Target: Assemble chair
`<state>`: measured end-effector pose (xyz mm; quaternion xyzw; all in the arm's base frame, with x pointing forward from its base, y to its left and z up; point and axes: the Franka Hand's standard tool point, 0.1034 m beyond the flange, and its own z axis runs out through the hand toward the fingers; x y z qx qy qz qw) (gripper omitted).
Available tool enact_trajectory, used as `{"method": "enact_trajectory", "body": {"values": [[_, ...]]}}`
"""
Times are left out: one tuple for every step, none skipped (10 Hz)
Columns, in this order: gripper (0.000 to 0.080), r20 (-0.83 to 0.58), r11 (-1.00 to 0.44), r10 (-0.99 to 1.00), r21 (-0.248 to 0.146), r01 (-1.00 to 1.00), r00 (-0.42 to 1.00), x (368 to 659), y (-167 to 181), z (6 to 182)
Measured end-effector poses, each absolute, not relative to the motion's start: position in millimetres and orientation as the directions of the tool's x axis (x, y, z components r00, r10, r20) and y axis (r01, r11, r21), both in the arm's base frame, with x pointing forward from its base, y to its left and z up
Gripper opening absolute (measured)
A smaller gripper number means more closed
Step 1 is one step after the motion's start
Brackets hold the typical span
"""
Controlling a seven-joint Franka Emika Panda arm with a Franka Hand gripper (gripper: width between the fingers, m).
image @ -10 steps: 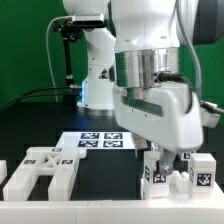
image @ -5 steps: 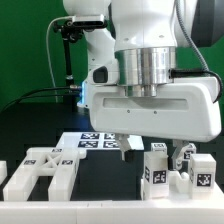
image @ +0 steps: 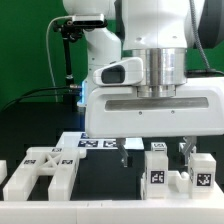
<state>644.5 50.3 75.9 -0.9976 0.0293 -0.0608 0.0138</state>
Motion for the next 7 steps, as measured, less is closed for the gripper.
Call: {"method": "enact_trajectory", "body": {"values": [[0.0552, 0.12, -0.996, -0.082, -0.034, -0.079, 0.989, 644.3, 50.9, 75.7], [0.0418, 0.119, -0.996, -0.084, -0.034, -0.08, 0.989, 644.3, 50.6, 75.7], [0.0418, 0.116, -0.988, -0.153, -0.044, -0.149, 0.981, 644.2, 51.0, 75.6], [0.0285, 0.114, -0.977, -0.21, -0.051, -0.205, 0.971, 644.2, 51.0, 75.5], [0.0286, 0.109, -0.957, -0.29, -0.061, -0.285, 0.951, 644.1, 51.0, 75.4], [0.0286, 0.106, -0.943, -0.331, -0.066, -0.326, 0.938, 644.1, 51.1, 75.3], [0.0286, 0.099, -0.896, -0.443, -0.081, -0.436, 0.891, 644.5, 51.1, 75.2]]}}
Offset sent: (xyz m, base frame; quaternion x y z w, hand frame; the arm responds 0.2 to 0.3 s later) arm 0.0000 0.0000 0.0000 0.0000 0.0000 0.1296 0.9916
